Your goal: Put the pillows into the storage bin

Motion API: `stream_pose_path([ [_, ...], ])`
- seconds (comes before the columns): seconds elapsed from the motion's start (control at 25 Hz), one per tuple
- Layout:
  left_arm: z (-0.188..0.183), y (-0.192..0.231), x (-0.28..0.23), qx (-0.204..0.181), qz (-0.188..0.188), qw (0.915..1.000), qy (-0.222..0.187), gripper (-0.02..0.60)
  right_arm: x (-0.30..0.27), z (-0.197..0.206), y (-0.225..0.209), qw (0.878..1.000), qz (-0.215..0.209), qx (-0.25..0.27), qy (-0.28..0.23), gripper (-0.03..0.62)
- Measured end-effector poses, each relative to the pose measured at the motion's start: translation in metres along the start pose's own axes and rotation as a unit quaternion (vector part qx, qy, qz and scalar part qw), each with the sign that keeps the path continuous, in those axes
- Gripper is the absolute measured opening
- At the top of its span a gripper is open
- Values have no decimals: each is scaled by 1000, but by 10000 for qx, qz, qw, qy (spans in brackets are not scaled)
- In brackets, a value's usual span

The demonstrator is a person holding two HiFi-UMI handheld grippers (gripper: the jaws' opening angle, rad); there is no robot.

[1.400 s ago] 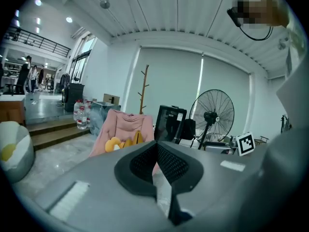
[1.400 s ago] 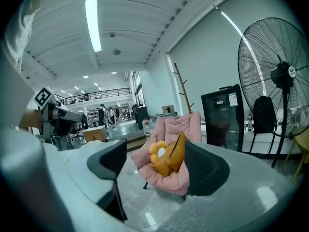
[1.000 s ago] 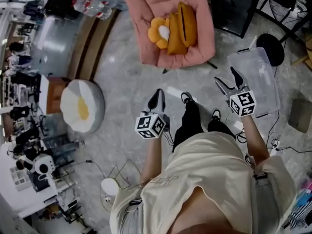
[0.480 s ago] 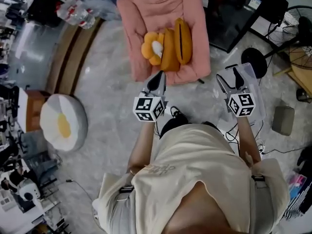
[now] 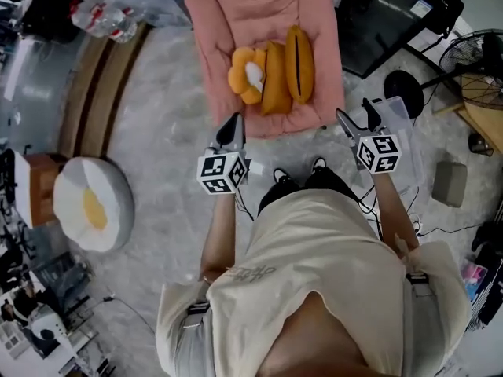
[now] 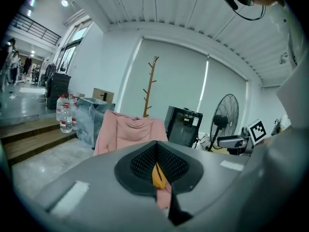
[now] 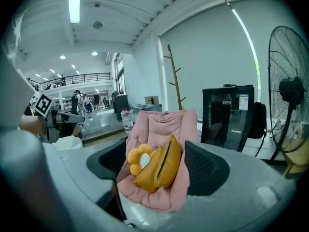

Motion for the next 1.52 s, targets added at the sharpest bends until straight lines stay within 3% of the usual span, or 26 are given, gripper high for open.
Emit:
stream_pose_path([
  [0.16, 9, 16, 0, 192, -139, 9997, 82, 15, -31, 4, 7, 9995, -111, 111, 285, 382],
  [0.4, 14, 37, -3, 155, -448, 9982, 367, 15, -102, 39, 13, 9959, -276, -133, 845, 391],
  [0.6, -9, 73, -21, 78, -813, 9954, 499, 15, -178, 58, 11, 9923, -306, -306, 1162, 399],
  [0.76, -42, 94, -56, 106, -843, 9952, 480, 15, -231, 76, 7, 9867, -291, -246, 1581, 417],
  [0.96, -73, 103, -101, 98, -818, 9958, 400, 16, -280, 103, 0, 9757, -314, -97, 2168, 454],
  [1.12, -73, 106, -129, 210, -812, 9951, 518, 15, -309, 126, 2, 9631, -363, -141, 2664, 503],
  [1.32, -73, 107, -141, 358, -780, 9936, 732, 16, -334, 153, 8, 9447, -105, -384, 3254, 552],
  [1.52, -69, 126, -129, 543, -1097, 9885, 893, 15, -357, 183, 22, 9237, 129, -642, 3774, 580],
])
Point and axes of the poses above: the fingertips, and each gripper's own axes: x backward along the fingers, y to its left, z out of its underside, the point moved 3 cm from there along x, backward along the fingers, and after that the axes turned 12 degrees about z, right-handed, at the moved point
